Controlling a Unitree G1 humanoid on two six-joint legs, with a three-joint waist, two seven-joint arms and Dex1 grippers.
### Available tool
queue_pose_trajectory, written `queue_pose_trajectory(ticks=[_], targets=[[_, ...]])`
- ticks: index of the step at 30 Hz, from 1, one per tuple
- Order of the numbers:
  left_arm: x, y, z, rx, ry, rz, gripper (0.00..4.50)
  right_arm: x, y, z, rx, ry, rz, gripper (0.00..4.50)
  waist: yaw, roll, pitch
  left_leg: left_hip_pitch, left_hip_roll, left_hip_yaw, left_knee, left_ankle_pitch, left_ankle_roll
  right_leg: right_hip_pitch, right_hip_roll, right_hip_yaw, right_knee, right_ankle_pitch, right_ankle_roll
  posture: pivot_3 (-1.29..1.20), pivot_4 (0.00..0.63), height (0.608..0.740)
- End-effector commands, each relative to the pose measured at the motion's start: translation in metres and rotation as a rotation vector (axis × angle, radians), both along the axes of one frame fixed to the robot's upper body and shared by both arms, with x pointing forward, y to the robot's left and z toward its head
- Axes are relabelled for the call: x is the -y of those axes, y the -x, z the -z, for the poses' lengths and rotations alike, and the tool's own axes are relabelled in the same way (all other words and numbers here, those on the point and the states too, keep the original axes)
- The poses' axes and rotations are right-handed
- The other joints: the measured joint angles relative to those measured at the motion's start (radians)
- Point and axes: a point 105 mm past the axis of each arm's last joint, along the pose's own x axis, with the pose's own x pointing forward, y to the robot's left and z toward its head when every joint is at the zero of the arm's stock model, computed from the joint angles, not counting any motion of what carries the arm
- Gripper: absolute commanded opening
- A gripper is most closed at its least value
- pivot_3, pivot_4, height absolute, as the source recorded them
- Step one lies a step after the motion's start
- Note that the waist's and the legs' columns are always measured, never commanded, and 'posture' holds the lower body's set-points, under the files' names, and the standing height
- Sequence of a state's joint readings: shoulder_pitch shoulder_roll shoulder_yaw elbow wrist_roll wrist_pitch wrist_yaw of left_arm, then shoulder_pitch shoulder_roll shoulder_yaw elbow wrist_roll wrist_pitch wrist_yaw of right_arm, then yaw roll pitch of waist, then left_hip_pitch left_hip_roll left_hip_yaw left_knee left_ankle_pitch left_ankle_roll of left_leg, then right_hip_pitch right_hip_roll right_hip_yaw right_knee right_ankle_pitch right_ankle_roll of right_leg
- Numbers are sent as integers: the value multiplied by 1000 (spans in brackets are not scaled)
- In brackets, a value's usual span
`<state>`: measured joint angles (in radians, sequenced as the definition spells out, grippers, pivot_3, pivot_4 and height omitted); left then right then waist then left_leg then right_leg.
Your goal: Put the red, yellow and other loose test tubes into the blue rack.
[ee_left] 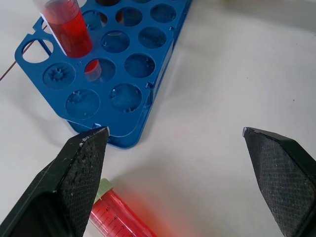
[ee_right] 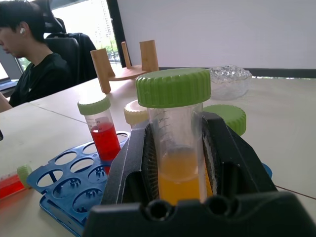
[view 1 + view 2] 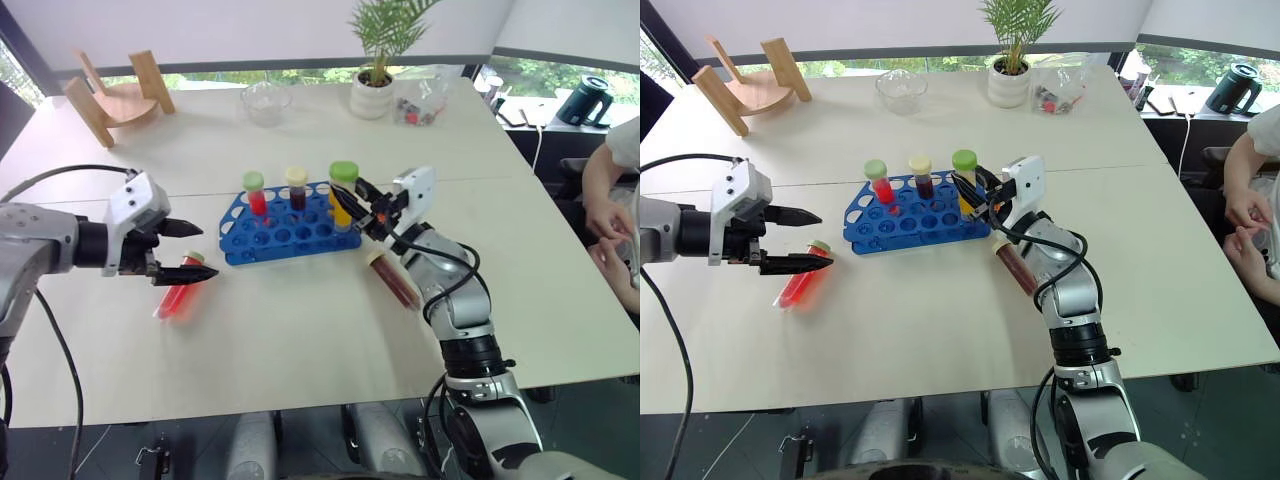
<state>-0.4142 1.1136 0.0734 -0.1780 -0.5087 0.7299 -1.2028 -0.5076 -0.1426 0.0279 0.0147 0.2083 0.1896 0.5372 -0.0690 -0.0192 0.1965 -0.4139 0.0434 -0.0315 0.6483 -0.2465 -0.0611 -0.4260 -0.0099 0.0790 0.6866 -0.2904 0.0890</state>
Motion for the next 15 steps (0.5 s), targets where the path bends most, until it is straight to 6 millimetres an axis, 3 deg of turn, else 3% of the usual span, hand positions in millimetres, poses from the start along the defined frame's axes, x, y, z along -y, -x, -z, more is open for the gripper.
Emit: queue_pose_trajectory(ticks=[1,15], targets=[[2,-1,-8,37,-12,13,4500,3,2,6,-3,25,3,835,0,0,0,0,0,0,0,0,0,0,0,0,0,0,0,0,150,740],[6,-6,-5,39,0,20,4500,12,1,12,5,43,38,835,2,0,0,2,0,0,0,0,0,2,0,0,0,0,0,0,150,740]])
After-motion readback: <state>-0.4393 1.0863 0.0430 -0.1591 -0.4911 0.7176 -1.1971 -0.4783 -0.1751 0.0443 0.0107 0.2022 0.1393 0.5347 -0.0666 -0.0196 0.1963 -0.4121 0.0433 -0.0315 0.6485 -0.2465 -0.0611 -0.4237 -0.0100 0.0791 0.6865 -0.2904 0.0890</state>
